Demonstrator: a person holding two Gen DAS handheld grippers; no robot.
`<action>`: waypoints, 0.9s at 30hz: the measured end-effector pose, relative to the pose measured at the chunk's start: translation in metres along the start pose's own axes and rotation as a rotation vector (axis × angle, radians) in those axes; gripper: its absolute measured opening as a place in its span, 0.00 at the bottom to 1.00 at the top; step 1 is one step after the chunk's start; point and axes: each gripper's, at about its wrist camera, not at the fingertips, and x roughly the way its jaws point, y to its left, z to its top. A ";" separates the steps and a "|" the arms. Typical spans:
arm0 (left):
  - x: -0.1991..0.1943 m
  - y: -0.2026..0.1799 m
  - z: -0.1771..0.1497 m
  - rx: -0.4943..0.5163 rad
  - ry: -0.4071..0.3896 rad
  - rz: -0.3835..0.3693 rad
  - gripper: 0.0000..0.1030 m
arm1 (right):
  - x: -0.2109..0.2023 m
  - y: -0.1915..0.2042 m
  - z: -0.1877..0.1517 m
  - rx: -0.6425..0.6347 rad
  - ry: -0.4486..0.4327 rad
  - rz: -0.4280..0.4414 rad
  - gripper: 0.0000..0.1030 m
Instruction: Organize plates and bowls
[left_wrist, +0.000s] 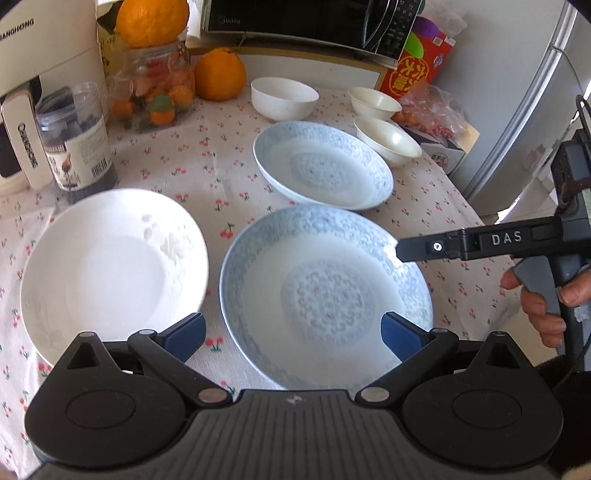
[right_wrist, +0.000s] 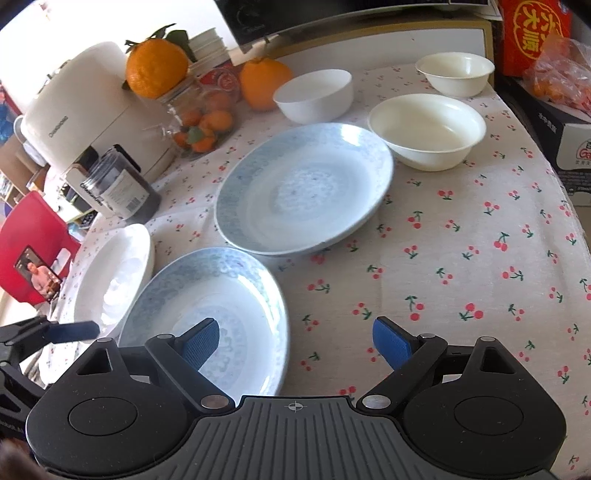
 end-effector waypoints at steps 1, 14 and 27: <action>0.000 0.000 -0.002 -0.003 0.006 -0.007 0.97 | 0.000 0.002 -0.001 -0.006 0.000 0.001 0.89; 0.010 0.000 -0.009 -0.037 0.080 -0.045 0.81 | 0.012 0.019 -0.011 -0.081 0.026 -0.004 0.89; 0.019 0.008 -0.009 -0.101 0.098 -0.033 0.62 | 0.016 0.023 -0.016 -0.096 0.022 -0.004 0.88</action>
